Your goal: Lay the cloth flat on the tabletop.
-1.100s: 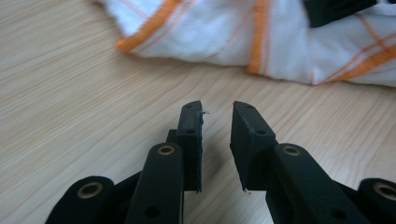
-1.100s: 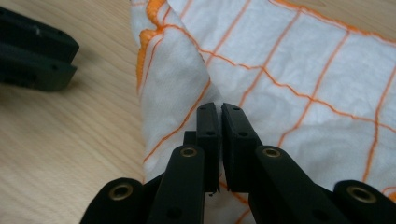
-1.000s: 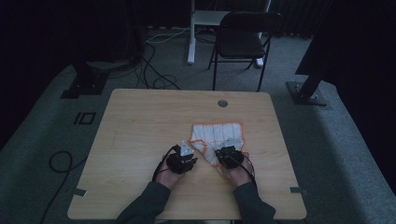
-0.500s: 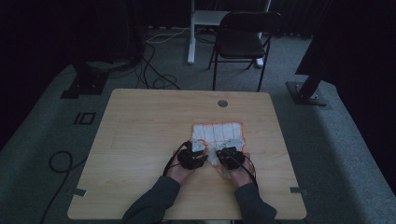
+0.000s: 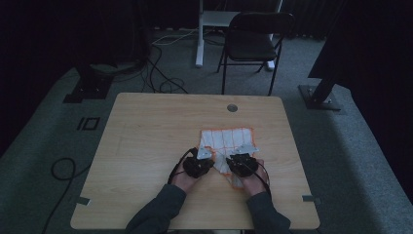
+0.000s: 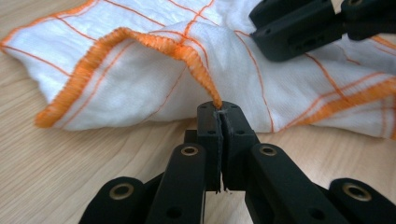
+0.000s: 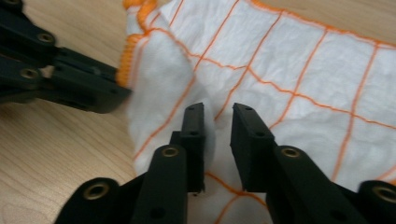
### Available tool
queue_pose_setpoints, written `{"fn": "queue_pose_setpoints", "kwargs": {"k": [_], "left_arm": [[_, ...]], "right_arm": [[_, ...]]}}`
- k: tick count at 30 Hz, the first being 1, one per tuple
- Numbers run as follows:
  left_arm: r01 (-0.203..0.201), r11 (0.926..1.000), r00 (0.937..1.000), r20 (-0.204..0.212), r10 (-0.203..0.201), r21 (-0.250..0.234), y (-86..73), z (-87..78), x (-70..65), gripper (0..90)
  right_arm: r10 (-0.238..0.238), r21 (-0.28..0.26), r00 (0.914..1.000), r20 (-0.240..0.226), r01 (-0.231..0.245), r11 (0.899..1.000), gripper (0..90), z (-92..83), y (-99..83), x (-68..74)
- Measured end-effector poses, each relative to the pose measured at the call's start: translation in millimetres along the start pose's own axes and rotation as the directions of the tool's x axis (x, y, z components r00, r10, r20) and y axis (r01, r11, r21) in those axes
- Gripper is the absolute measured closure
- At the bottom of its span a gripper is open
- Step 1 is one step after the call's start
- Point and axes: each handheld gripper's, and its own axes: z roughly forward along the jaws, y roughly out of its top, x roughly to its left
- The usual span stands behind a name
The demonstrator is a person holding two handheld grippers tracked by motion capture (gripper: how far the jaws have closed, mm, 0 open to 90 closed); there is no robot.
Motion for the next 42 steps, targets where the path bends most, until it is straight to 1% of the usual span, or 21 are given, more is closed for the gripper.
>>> {"fn": "queue_pose_setpoints", "kwargs": {"k": [4, 5, 6, 8, 9, 10, 15, 18, 20, 23, 25, 27, 29, 30, 31, 33, 35, 38, 39, 40, 42], "left_arm": [[0.009, 0.9998, 1.0000, -0.001, -0.009, -0.017, -3.5, -17.9, 2.3, 88.7], [0.009, 0.9998, 1.0000, -0.001, -0.009, -0.017, -3.5, -17.9, 2.3, 88.7], [0.013, 0.9997, 0.9999, -0.003, -0.013, -0.018, -5.4, -24.6, 4.1, 88.7], [0.018, 0.9996, 0.9998, -0.001, -0.018, -0.020, -6.3, -26.5, 4.7, 88.6], [0.030, 0.9993, 0.9995, -0.005, -0.030, -0.020, -10.4, -34.8, 8.2, 88.6], [0.035, 0.9992, 0.9993, -0.009, -0.035, -0.019, -12.6, -38.5, 9.8, 88.6], [0.081, 0.9965, 0.9967, -0.008, -0.081, -0.022, -24.5, -56.6, 17.8, 88.5], [0.090, 0.9957, 0.9958, -0.013, -0.090, -0.022, -30.7, -65.2, 17.1, 87.9], [0.090, 0.9957, 0.9958, -0.015, -0.090, -0.023, -32.1, -67.0, 16.3, 87.3], [0.105, 0.9934, 0.9944, -0.008, -0.106, -0.045, -35.0, -75.7, 15.0, 86.5], [0.098, 0.9934, 0.9950, -0.014, -0.099, -0.059, -34.6, -80.9, 12.9, 85.8], [0.081, 0.9955, 0.9958, -0.037, -0.083, -0.048, -34.3, -82.5, 11.9, 84.1], [0.081, 0.9958, 0.9957, -0.041, -0.083, -0.042, -34.7, -82.3, 12.3, 81.4], [0.091, 0.9951, 0.9947, -0.044, -0.093, -0.037, -36.5, -79.7, 13.7, 81.4], [0.095, 0.9948, 0.9944, -0.042, -0.097, -0.036, -37.2, -78.5, 14.4, 77.3], [0.105, 0.9940, 0.9937, -0.036, -0.106, -0.032, -38.8, -75.2, 14.9, 74.6], [0.101, 0.9945, 0.9943, -0.029, -0.102, -0.025, -39.7, -72.0, 14.9, 71.5], [0.108, 0.9940, 0.9938, -0.023, -0.109, -0.017, -41.0, -67.0, 15.4, 69.0], [0.107, 0.9942, 0.9940, -0.021, -0.108, -0.006, -41.7, -64.9, 16.3, 68.4], [0.113, 0.9936, 0.9934, -0.019, -0.113, -0.006, -42.3, -62.8, 16.3, 67.8], [0.109, 0.9939, 0.9939, -0.014, -0.109, 0.012, -43.5, -58.6, 16.4, 67.7]], "right_arm": [[0.010, -0.012, 0.9999, 0.003, -0.010, 1.000, 69.9, -5.1, -1.4, -4.4], [0.010, -0.012, 0.9999, 0.003, -0.010, 1.000, 69.9, -5.1, -1.4, -4.4], [0.009, -0.010, 0.9999, 0.013, -0.009, 1.000, 70.1, -5.8, -1.8, -5.1], [0.014, -0.008, 0.9997, 0.019, -0.014, 1.000, 70.1, -6.6, -2.7, -6.7], [0.012, -0.008, 0.9997, 0.020, -0.012, 1.000, 70.2, -6.7, -3.1, -7.5], [0.014, 0.000, 0.9996, 0.027, -0.014, 1.000, 70.2, -7.9, -5.3, -10.1], [0.015, 0.004, 0.9994, 0.032, -0.015, 1.000, 70.3, -8.3, -7.7, -13.1], [0.017, 0.009, 0.9992, 0.035, -0.018, 1.000, 70.3, -7.7, -9.3, -14.0], [0.020, 0.011, 0.9992, 0.035, -0.020, 1.000, 70.2, -7.5, -9.8, -14.0], [0.014, 0.013, 0.9991, 0.039, -0.015, 1.000, 70.2, -7.8, -10.7, -15.2], [0.017, 0.015, 0.9990, 0.040, -0.018, 1.000, 70.2, -7.9, -11.3, -16.1], [0.015, 0.019, 0.9989, 0.044, -0.016, 1.000, 70.1, -8.0, -12.2, -17.0], [0.013, 0.021, 0.9990, 0.043, -0.013, 1.000, 70.1, -7.9, -12.7, -17.3], [0.014, 0.022, 0.9989, 0.044, -0.015, 1.000, 70.1, -8.0, -13.1, -17.3], [0.015, 0.023, 0.9989, 0.044, -0.016, 1.000, 70.0, -8.0, -14.0, -17.5], [0.015, 0.023, 0.9990, 0.043, -0.016, 1.000, 70.0, -8.1, -14.5, -17.6], [0.013, 0.024, 0.9990, 0.044, -0.014, 1.000, 69.9, -8.3, -14.9, -17.7], [0.012, 0.026, 0.9990, 0.043, -0.013, 1.000, 69.8, -8.5, -15.3, -17.5], [0.011, 0.026, 0.9990, 0.042, -0.013, 1.000, 69.7, -8.5, -15.4, -17.4], [0.010, 0.026, 0.9991, 0.042, -0.011, 1.000, 69.7, -8.5, -15.7, -17.2], [0.006, 0.027, 0.9990, 0.044, -0.008, 1.000, 69.6, -8.4, -16.0, -16.9]]}}
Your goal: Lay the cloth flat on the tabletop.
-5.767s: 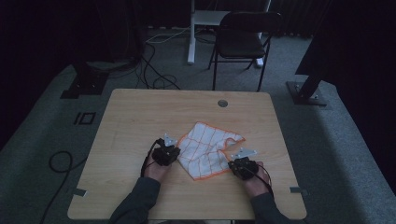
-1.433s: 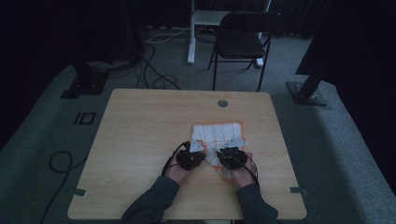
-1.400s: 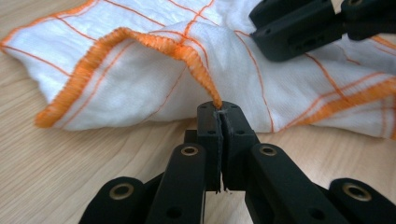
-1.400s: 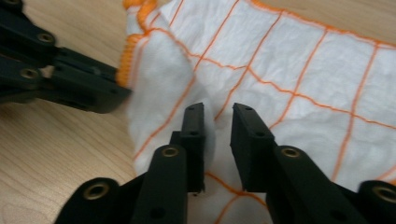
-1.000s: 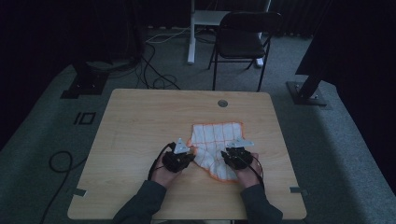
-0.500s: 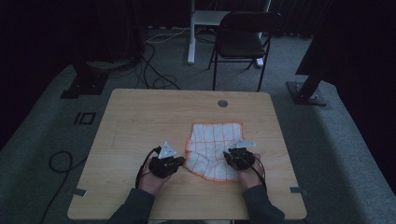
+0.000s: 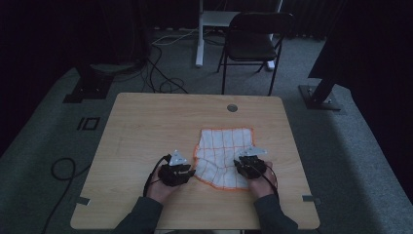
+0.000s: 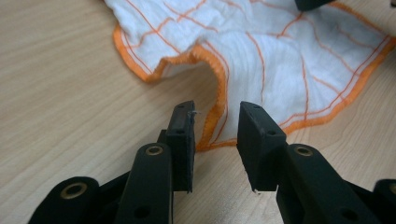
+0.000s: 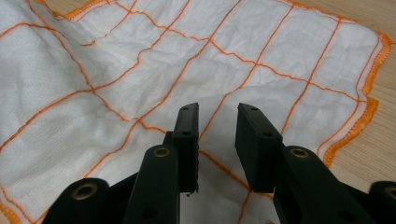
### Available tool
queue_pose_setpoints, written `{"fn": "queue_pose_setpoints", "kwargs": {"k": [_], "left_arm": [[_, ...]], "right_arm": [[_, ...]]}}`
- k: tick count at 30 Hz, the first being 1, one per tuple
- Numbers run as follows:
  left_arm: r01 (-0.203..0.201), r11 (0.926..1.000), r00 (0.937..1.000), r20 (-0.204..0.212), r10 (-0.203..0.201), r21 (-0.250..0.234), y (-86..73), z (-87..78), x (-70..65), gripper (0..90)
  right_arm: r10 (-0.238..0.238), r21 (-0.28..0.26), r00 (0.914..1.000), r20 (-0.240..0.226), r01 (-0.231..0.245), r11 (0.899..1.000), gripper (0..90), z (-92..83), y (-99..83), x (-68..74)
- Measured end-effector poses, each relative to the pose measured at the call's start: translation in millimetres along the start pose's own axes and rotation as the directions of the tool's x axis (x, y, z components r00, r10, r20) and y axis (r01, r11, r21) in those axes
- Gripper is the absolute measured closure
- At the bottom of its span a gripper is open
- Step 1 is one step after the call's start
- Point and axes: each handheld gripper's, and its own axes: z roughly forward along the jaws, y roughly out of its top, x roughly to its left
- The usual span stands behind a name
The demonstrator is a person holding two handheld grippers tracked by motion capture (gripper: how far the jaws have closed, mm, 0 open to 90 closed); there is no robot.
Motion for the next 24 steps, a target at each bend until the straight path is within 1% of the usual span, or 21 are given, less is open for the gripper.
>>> {"fn": "queue_pose_setpoints", "kwargs": {"k": [2, 3, 4, 5, 6, 8, 10, 12, 15, 16, 17, 18, 21, 22, 23, 24], "left_arm": [[-0.004, 0.9998, 1.0000, 0.008, 0.004, 0.021, -1.7, 4.1, -0.3, 68.3], [-0.004, 0.9998, 1.0000, 0.008, 0.004, 0.021, -1.7, 4.1, -0.3, 71.8], [-0.013, 0.9993, 0.9998, 0.015, 0.013, 0.035, -3.7, 4.8, -1.2, 71.8], [-0.018, 0.9992, 0.9995, 0.027, 0.017, 0.035, -4.3, 3.3, -1.9, 84.3], [-0.019, 0.9994, 0.9992, 0.034, 0.018, 0.030, -4.6, 1.1, -3.1, 88.3], [-0.025, 0.9994, 0.9987, 0.044, 0.023, 0.024, -4.5, -5.3, -5.5, 89.6], [-0.012, 0.9998, 0.9983, 0.057, 0.011, 0.013, -5.3, -12.6, -7.0, 89.7], [-0.005, 0.9999, 0.9981, 0.062, 0.004, 0.012, -7.5, -18.7, -8.8, 89.6], [-0.006, 0.9998, 0.9982, 0.059, 0.005, 0.018, -10.1, -23.2, -10.7, 89.1], [0.001, 0.9999, 0.9988, 0.048, -0.001, 0.016, -11.7, -26.1, -11.1, 89.1], [0.004, 0.9999, 0.9992, 0.040, -0.005, 0.013, -12.1, -27.0, -10.9, 83.1], [0.007, 0.9999, 0.9996, 0.028, -0.007, 0.012, -12.2, -27.7, -9.6, 80.2], [0.023, 0.9997, 0.9997, 0.002, -0.023, 0.008, -10.1, -26.5, -3.5, 75.5], [0.030, 0.9995, 0.9994, -0.016, -0.030, 0.007, -7.2, -23.3, 1.0, 74.4], [0.030, 0.9995, 0.9993, -0.024, -0.030, 0.007, -5.5, -21.2, 3.0, 72.1], [0.030, 0.9995, 0.9990, -0.032, -0.030, 0.005, -3.5, -19.1, 4.8, 71.8]], "right_arm": [[0.001, 0.000, 1.0000, -0.001, -0.001, 1.000, 69.5, 0.1, -0.1, 0.0], [0.001, 0.000, 1.0000, -0.001, -0.001, 1.000, 69.5, 0.1, -0.1, 0.0], [0.002, -0.001, 1.0000, -0.001, -0.002, 1.000, 69.5, 0.0, -0.1, -0.1], [0.004, -0.002, 1.0000, 0.000, -0.004, 1.000, 69.5, -0.5, -0.1, -0.3], [0.004, -0.002, 1.0000, 0.001, -0.004, 1.000, 69.5, -0.8, -0.2, -0.6], [0.004, -0.002, 1.0000, 0.002, -0.004, 1.000, 69.5, -1.5, -0.4, -1.5], [0.008, -0.003, 1.0000, 0.004, -0.008, 1.000, 69.5, -2.1, -1.0, -2.4], [0.010, -0.004, 0.9999, 0.005, -0.010, 1.000, 69.5, -2.5, -1.7, -3.4], [0.013, -0.003, 0.9999, 0.006, -0.013, 1.000, 69.5, -2.3, -2.7, -4.0], [0.012, -0.002, 0.9999, 0.007, -0.012, 1.000, 69.5, -2.3, -3.1, -4.3], [0.013, -0.001, 0.9999, 0.008, -0.013, 1.000, 69.3, -2.3, -3.7, -4.6], [0.013, -0.002, 0.9999, 0.008, -0.013, 1.000, 69.1, -2.2, -3.9, -5.0], [0.018, -0.001, 0.9998, 0.012, -0.018, 1.000, 68.5, -2.1, -4.7, -6.7], [0.017, 0.000, 0.9997, 0.016, -0.017, 1.000, 67.9, -2.2, -5.0, -7.2], [0.008, 0.007, 0.9991, 0.041, -0.008, 1.000, 66.4, -2.2, -6.0, -8.5], [0.008, 0.009, 0.9989, 0.046, -0.009, 1.000, 66.2, -2.2, -6.9, -9.7]]}}
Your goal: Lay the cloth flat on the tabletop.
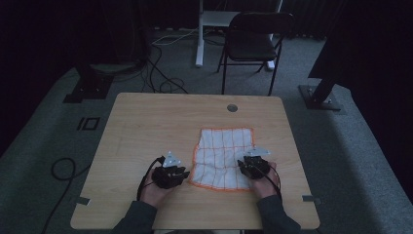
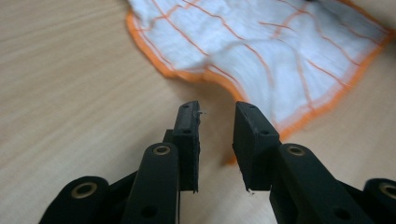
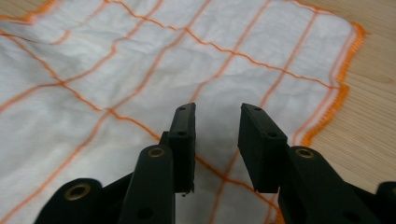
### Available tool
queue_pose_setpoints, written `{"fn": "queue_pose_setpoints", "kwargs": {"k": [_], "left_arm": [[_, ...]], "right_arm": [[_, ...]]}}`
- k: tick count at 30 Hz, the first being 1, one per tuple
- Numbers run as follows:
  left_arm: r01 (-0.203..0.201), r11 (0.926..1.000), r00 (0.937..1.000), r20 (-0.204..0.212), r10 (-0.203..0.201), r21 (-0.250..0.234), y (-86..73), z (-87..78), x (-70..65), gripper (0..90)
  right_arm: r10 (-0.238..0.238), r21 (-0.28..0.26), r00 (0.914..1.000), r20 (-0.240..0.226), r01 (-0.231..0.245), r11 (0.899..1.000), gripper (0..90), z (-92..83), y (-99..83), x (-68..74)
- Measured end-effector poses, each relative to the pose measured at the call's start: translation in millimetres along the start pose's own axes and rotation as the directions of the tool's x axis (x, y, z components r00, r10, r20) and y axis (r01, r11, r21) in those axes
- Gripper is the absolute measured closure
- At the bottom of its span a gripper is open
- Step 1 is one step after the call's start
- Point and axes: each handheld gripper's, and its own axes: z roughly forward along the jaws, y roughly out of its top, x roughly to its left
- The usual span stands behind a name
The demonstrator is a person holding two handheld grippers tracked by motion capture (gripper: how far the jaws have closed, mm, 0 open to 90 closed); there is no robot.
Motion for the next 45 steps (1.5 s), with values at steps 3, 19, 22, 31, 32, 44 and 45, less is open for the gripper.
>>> {"fn": "queue_pose_setpoints", "kwargs": {"k": [3, 19, 22, 31, 32, 44, 45], "left_arm": [[0.003, 1.0000, 0.9998, -0.018, -0.003, 0.002, 4.8, 4.7, 4.0, 70.2], [0.037, 0.9992, 0.9919, -0.122, -0.034, 0.017, 48.7, 67.4, 37.7, 69.8], [0.044, 0.9988, 0.9906, -0.130, -0.041, 0.022, 53.2, 73.5, 40.8, 71.2], [0.064, 0.9968, 0.9882, -0.142, -0.056, 0.049, 65.9, 98.3, 47.8, 72.0], [0.067, 0.9962, 0.9880, -0.143, -0.059, 0.055, 66.9, 100.4, 47.6, 71.9], [0.064, 0.9967, 0.9883, -0.142, -0.056, 0.050, 68.8, 105.2, 42.8, 81.4], [0.069, 0.9965, 0.9890, -0.134, -0.062, 0.048, 68.9, 105.5, 42.3, 85.6]], "right_arm": [[0.001, 0.010, 1.0000, 0.007, -0.001, 1.000, 65.2, 0.1, -2.4, -2.7], [0.023, 0.065, 0.9996, 0.015, -0.024, 0.998, 69.8, -0.7, -19.8, -15.2], [0.025, 0.064, 0.9996, 0.014, -0.026, 0.998, 69.9, -1.2, -20.4, -15.2], [0.041, 0.054, 0.9991, 0.005, -0.042, 0.998, 69.9, -3.6, -24.6, -17.3], [0.042, 0.054, 0.9991, 0.005, -0.042, 0.998, 69.9, -3.7, -24.8, -17.3], [0.049, 0.048, 0.9988, 0.001, -0.049, 0.998, 69.4, -4.1, -26.0, -18.0], [0.050, 0.048, 0.9988, 0.000, -0.050, 0.998, 69.3, -4.1, -26.1, -18.1]]}}
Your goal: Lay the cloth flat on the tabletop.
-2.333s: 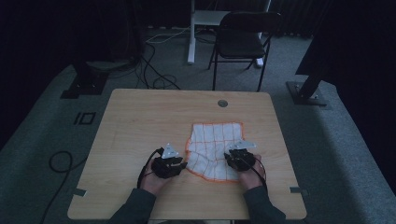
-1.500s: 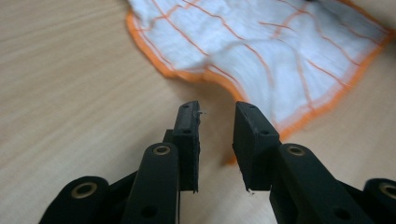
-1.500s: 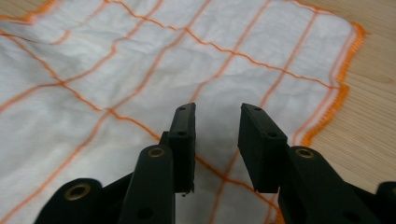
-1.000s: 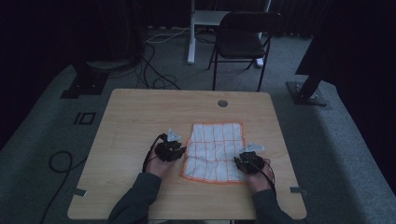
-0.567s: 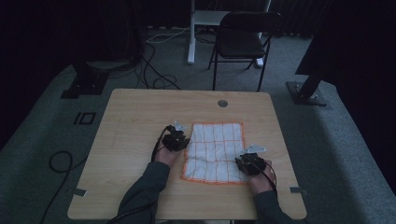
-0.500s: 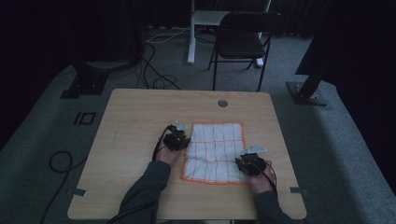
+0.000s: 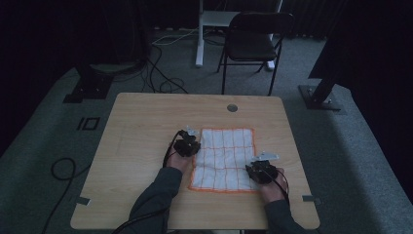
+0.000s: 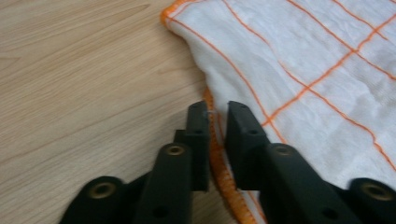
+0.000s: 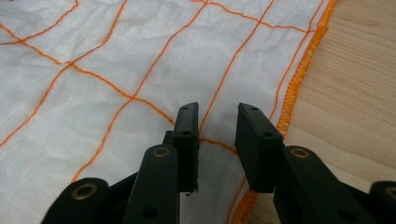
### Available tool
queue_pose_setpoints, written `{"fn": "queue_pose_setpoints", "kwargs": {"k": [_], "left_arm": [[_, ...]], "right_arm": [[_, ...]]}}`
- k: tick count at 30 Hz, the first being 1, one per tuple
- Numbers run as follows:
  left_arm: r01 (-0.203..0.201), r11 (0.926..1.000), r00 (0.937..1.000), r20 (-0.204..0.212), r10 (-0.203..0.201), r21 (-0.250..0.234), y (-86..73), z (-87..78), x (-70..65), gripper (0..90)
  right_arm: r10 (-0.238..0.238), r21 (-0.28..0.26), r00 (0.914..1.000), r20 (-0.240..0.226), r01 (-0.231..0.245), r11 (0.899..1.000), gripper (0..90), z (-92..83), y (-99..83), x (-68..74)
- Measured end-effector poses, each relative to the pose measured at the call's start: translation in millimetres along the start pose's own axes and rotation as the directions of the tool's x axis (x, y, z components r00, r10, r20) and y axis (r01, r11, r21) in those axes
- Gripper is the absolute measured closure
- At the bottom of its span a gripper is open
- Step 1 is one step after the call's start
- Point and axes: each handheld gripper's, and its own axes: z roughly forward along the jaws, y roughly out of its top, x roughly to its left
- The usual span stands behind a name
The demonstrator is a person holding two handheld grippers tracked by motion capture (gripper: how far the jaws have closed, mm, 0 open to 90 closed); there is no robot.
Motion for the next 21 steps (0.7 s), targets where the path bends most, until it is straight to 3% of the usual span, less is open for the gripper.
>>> {"fn": "queue_pose_setpoints", "kwargs": {"k": [4, 7, 18, 21], "left_arm": [[0.019, 0.9998, 0.9997, 0.011, -0.019, 0.010, 0.8, -2.6, 2.2, 89.0], [0.028, 0.9993, 0.9996, 0.010, -0.027, -0.024, 1.0, -9.6, 1.9, 89.1], [-0.001, 0.9916, 0.9999, -0.011, -0.001, -0.129, -3.3, -49.3, 1.3, 89.1], [-0.011, 0.9916, 0.9999, -0.004, 0.011, -0.129, -7.1, -52.1, -1.8, 89.1]], "right_arm": [[0.002, -0.003, 1.0000, 0.001, -0.002, 1.000, 69.3, -0.2, -0.5, 0.3], [0.005, -0.004, 1.0000, -0.002, -0.005, 1.000, 69.2, -0.2, -0.9, -0.3], [0.005, -0.005, 1.0000, -0.002, -0.005, 1.000, 69.2, -0.2, -0.9, -0.3], [0.006, -0.004, 1.0000, -0.002, -0.006, 1.000, 69.2, -0.2, -0.8, -0.2]]}}
